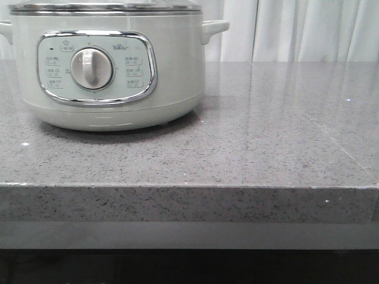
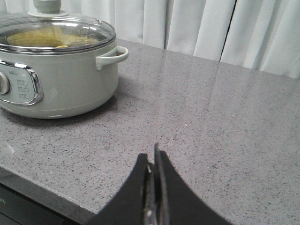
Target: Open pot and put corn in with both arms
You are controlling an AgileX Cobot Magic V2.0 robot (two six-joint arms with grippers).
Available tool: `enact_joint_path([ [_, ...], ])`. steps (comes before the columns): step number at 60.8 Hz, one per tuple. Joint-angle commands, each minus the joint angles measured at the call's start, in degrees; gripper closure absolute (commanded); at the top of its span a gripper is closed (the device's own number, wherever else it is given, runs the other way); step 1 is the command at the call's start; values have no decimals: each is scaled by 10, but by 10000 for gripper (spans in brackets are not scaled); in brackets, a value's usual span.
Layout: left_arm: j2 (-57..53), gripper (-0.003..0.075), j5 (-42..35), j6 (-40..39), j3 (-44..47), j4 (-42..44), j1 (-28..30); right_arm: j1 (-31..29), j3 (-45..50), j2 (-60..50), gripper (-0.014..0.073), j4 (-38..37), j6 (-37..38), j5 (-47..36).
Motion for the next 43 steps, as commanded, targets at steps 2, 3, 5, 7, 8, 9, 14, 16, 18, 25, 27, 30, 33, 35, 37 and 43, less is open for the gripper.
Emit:
enact_joint_path([
  [2,-13,738,-49,-3,0,-6,0,-3,-13,5,664,3,-3,-42],
  [3,-13,738,-49,-3,0,-6,0,-3,-13,5,664,3,-3,-42],
  [5,-13,738,-49,-3,0,-6,0,-3,-13,5,664,3,-3,-42],
  [7,-13,738,-49,-3,0,-6,0,-3,-13,5,664,3,-3,-42],
  [8,-13,738,-49,-3,0,-6,0,-3,-13,5,664,3,-3,-43],
  [9,-13,738,-49,-3,0,-6,0,-3,-13,5,664,1,-3,-44],
  [14,-13,738,-49,-3,0,-6,0,-3,-4,5,664,-3,-3,-65],
  [16,-13,738,-49,-3,0,-6,0,-4,7,4,664,-10,-3,-84],
  [18,-13,738,-49,-3,0,-6,0,-8,22,3,664,-17,-3,-102],
  [25,-13,738,-49,-3,0,-6,0,-56,91,-15,664,-32,-2,-174],
  [27,-13,738,-49,-3,0,-6,0,-77,110,-24,664,-32,4,-186],
  [30,-13,738,-49,-3,0,-6,0,-106,149,-43,664,-32,18,-202],
  [33,-13,738,-49,-3,0,-6,0,-133,181,-64,664,-32,34,-211],
  [35,-13,738,-49,-3,0,-6,0,-147,197,-76,664,-32,44,-214],
  [37,-13,738,-49,-3,0,-6,0,-158,211,-91,664,-32,57,-214],
  [43,-13,738,-49,-3,0,-6,0,-181,252,-114,664,-31,74,-219],
])
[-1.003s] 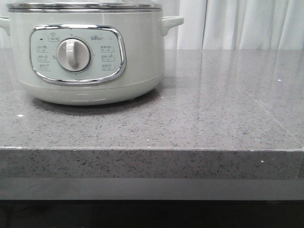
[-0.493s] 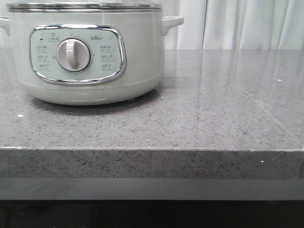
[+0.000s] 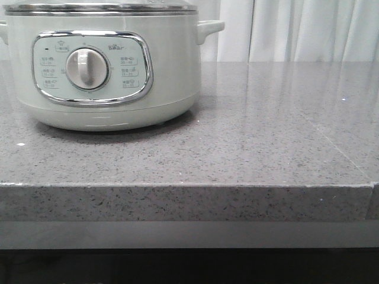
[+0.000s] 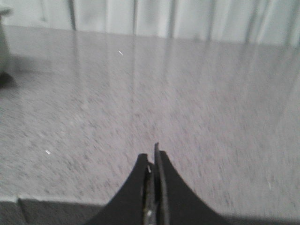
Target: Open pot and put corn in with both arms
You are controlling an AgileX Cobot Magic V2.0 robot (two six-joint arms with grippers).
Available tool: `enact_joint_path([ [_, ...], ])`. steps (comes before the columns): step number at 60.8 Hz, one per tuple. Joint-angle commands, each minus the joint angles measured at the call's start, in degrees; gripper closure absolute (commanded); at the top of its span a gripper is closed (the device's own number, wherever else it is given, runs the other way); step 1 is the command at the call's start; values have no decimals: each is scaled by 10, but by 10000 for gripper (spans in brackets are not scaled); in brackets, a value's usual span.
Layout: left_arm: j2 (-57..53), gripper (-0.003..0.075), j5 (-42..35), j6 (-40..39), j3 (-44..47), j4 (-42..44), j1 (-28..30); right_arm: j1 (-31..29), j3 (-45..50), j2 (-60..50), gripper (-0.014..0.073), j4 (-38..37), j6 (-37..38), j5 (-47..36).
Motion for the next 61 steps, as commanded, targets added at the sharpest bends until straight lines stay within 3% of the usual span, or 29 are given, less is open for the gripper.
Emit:
enact_joint_path([
  [1,-13,738,-49,-3,0,-6,0,-19,14,-17,664,-3,18,-61],
  [61,-13,738,-49,-3,0,-6,0,-19,30,-17,664,-3,17,-65],
])
